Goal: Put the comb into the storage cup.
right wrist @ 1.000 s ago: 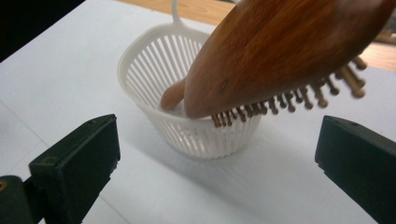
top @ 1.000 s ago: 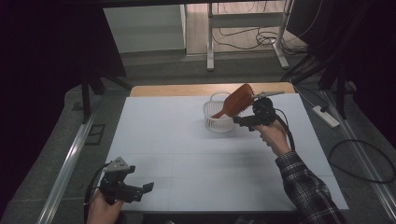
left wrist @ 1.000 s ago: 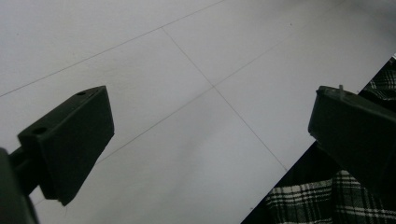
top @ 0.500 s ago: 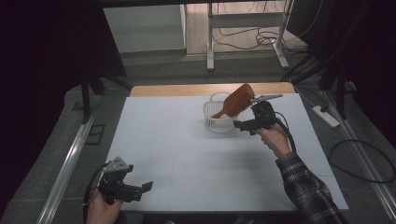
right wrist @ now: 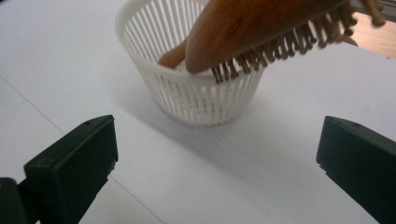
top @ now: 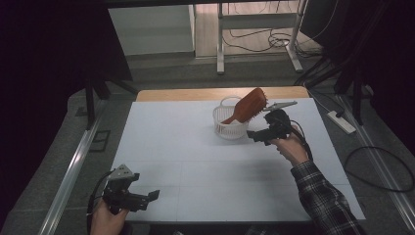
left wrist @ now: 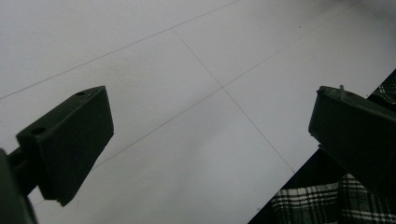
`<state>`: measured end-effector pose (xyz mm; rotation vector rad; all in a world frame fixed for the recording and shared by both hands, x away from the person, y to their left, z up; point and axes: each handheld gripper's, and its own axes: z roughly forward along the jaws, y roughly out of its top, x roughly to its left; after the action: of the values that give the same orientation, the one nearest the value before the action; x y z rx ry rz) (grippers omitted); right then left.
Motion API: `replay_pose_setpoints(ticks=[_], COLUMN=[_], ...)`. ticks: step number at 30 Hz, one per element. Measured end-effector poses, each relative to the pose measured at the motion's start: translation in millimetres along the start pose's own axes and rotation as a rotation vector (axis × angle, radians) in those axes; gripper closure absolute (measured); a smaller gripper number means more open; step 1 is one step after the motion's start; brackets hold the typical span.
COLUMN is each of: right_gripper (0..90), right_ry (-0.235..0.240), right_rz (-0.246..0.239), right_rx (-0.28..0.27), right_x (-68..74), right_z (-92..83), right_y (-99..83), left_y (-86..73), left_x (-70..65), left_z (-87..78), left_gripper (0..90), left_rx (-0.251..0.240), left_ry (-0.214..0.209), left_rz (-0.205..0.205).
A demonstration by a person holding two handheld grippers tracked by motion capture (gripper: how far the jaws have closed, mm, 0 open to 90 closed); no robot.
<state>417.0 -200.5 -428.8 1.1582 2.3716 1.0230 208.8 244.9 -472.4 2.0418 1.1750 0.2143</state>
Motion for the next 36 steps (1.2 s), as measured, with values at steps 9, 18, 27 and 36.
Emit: replay_pose_setpoints(ticks=[9,18,27,36], right_gripper=[0.0,0.0,0.0,0.0], right_ry=[0.011,0.007,0.012,0.036], right_rz=[-0.008,-0.038,-0.036,-0.017], right_rx=[0.012,0.018,0.001,-0.006], right_x=[6.0,13.8,15.9,14.9], right_z=[-3.6,-12.4,-21.2,-28.4], right_y=[-6.0,-14.4,-21.9,-31.8], left_y=[-0.3,-0.7,-0.6,-0.6], left_x=[0.8,1.4,1.0,1.3], left_z=[-0.3,-0.9,-0.8,-0.9], left_gripper=[1.3,1.3,1.2,0.5], left_rx=[-0.002,-0.006,-0.006,-0.007], left_ry=[-0.013,-0.017,-0.015,-0.015], left_rz=[0.001,0.000,0.001,-0.002])
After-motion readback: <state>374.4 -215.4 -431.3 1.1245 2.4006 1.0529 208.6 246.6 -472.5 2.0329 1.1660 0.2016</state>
